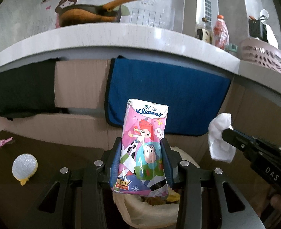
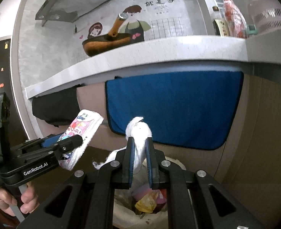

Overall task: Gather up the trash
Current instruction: 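Lift and carry the Kleenex pack and white tissue over the bin with both tools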

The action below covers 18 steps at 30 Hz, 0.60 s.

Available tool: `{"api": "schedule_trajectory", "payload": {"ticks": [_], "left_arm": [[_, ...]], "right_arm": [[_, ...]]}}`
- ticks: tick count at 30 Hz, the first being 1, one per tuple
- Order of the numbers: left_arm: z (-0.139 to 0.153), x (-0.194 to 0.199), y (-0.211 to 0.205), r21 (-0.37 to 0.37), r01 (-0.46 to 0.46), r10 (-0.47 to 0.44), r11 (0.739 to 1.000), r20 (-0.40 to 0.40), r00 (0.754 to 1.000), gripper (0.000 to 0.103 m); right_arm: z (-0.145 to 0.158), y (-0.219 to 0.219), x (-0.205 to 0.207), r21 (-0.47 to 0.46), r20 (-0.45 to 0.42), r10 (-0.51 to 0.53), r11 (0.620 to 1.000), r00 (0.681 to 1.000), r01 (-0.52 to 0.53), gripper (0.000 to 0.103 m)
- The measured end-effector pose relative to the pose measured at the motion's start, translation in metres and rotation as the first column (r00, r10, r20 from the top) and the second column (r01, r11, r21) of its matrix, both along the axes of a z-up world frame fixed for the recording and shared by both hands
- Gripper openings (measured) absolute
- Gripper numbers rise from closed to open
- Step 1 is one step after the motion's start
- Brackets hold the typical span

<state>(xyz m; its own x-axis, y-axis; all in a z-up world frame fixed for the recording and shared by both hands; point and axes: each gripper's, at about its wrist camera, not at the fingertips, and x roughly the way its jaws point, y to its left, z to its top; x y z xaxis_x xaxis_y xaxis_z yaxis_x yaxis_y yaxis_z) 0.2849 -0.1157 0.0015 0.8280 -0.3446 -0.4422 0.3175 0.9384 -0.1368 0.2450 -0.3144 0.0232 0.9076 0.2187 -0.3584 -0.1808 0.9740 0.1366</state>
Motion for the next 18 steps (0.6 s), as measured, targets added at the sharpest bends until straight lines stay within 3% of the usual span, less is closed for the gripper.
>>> {"api": "schedule_trajectory", "payload": {"ticks": [18], "left_arm": [[-0.052, 0.040, 0.005, -0.015, 0.008, -0.011, 1.000, -0.159, 0.987, 0.040]], "right_arm": [[-0.049, -0.002, 0.035, 0.008, -0.128, -0.003, 1.000, 0.992, 0.004, 0.011]]}}
